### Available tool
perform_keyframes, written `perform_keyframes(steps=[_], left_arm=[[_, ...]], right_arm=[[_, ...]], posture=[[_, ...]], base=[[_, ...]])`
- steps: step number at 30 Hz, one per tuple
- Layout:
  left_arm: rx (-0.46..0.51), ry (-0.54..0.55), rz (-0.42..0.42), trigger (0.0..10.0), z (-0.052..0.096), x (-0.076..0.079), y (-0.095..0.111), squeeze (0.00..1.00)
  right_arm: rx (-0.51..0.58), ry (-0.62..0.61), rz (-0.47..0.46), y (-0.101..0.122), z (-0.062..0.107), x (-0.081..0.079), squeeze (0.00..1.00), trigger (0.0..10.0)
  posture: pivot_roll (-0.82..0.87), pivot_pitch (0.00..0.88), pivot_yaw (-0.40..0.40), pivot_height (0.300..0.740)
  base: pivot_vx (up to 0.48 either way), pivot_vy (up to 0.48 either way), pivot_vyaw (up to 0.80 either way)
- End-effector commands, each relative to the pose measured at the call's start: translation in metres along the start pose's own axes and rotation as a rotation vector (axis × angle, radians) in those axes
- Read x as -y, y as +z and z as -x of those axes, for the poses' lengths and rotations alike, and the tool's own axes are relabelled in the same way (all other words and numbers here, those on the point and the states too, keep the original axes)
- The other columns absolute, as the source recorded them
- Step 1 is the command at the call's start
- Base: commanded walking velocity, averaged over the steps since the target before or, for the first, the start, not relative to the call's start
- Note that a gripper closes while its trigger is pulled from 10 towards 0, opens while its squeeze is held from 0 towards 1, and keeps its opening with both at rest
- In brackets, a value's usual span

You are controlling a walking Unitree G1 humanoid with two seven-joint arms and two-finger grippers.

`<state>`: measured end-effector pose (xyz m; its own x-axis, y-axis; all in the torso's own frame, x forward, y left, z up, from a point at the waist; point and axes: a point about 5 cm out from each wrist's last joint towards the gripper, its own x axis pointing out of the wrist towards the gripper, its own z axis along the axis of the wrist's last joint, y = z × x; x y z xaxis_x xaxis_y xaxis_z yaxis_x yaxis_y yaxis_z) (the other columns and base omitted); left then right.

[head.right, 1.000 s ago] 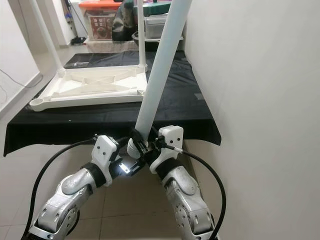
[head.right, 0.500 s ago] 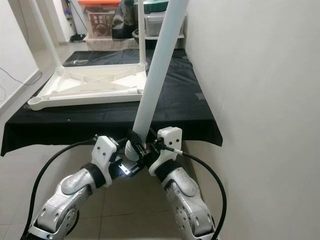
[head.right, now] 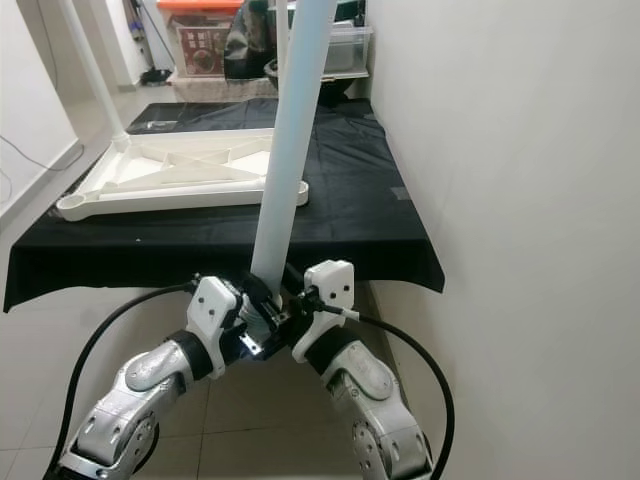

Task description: Building children table

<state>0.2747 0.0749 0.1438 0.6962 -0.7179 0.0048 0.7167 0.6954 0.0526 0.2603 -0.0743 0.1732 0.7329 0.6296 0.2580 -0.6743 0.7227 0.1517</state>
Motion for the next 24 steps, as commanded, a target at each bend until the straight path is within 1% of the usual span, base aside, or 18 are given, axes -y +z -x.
perform_keyframes(steps=[1, 8, 9, 10, 19, 21, 24], left_arm=[[-0.038, -0.054, 0.02, 10.0, -0.002, 0.008, -0.008, 0.0], [-0.036, -0.069, 0.023, 10.0, -0.002, 0.01, -0.009, 0.0], [-0.034, -0.076, 0.02, 8.9, -0.002, 0.01, -0.009, 0.0], [-0.033, -0.079, 0.018, 0.0, -0.002, 0.011, -0.01, 0.0], [-0.026, -0.089, 0.001, 0.0, 0.0, 0.013, -0.011, 0.0], [-0.029, -0.088, -0.002, 0.0, 0.0, 0.013, -0.011, 0.0], [-0.041, -0.082, -0.02, 0.0, 0.002, 0.012, -0.013, 0.0]], right_arm=[[0.03, 0.069, 0.001, 0.006, -0.004, -0.012, 0.0, 10.0], [0.025, 0.08, -0.002, 0.005, -0.003, -0.014, 0.0, 10.0], [0.021, 0.086, -0.005, 0.004, -0.003, -0.015, 0.0, 10.0], [0.015, 0.094, -0.01, 0.003, -0.002, -0.016, 0.0, 10.0], [-0.003, 0.097, -0.017, 0.0, -0.002, -0.016, 0.0, 10.0], [-0.008, 0.084, -0.015, 0.0, -0.002, -0.014, 0.0, 10.0], [0.001, 0.025, -0.01, 0.001, -0.004, -0.006, 0.0, 10.0]], posture=[[0.02, 0.041, -0.008, 0.74], [0.02, 0.045, -0.008, 0.74], [0.02, 0.05, -0.008, 0.74], [0.02, 0.05, -0.008, 0.74], [0.02, 0.053, -0.011, 0.74], [0.02, 0.056, -0.01, 0.74], [0.02, 0.056, -0.011, 0.74]], base=[[0.0, 0.0, 0.0], [0.0, 0.0, 0.0], [0.0, 0.0, 0.0], [0.0, 0.0, 0.0], [0.0, 0.0, 0.0], [0.0, 0.0, 0.0], [0.0, 0.0, 0.0]])
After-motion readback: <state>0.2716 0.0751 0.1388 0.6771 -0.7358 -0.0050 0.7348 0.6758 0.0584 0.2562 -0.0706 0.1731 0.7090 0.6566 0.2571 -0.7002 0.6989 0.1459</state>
